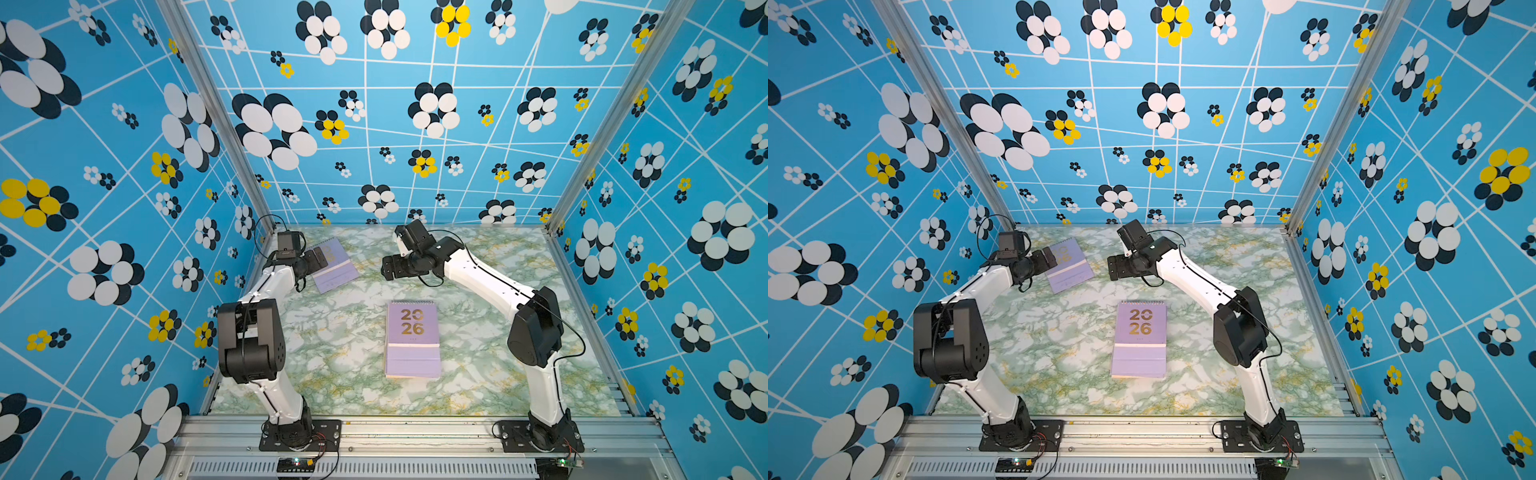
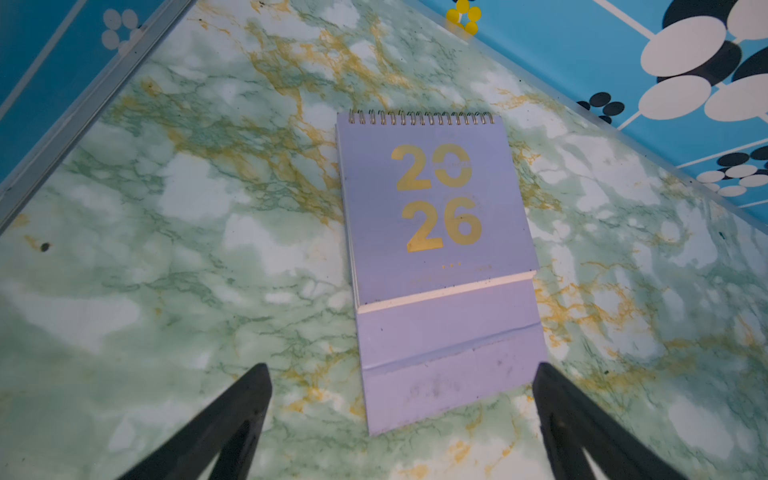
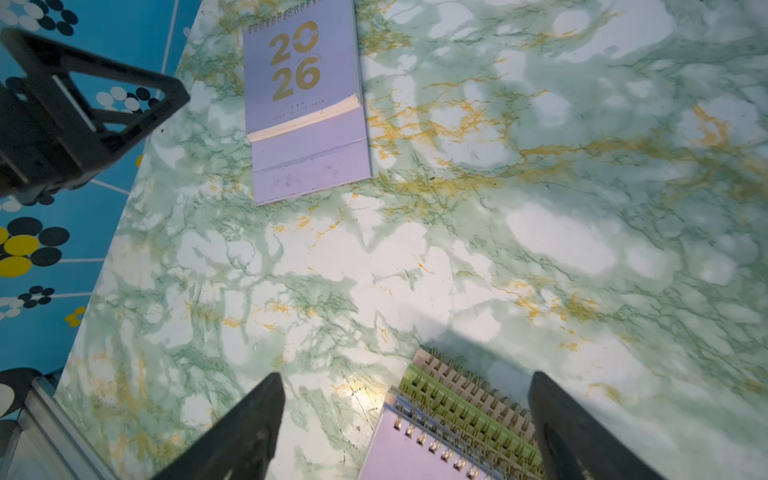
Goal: Stack the calendars
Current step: Pick up the calendar at the center of the board.
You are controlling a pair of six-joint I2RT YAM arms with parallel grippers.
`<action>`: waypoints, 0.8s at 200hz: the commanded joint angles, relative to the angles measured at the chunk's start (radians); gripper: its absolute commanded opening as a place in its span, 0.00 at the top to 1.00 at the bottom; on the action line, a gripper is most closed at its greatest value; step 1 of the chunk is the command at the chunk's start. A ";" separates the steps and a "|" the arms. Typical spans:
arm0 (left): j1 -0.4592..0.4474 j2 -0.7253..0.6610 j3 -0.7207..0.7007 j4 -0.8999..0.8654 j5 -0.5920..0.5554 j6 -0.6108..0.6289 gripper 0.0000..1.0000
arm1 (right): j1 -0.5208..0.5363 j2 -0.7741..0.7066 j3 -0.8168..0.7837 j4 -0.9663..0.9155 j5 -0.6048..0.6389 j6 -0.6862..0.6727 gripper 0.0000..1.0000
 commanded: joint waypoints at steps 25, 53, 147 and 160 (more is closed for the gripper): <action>0.020 0.188 0.227 -0.096 0.019 0.023 0.01 | -0.016 0.053 0.067 -0.037 -0.087 -0.050 0.07; 0.018 0.288 0.361 -0.166 0.033 0.013 0.01 | -0.019 0.069 0.079 -0.037 -0.100 -0.061 0.07; 0.019 0.453 0.558 -0.344 -0.031 -0.010 0.01 | -0.025 0.130 0.129 -0.059 -0.157 -0.050 0.08; 0.018 0.482 0.593 -0.364 -0.025 -0.013 0.01 | -0.025 0.132 0.127 -0.062 -0.158 -0.048 0.08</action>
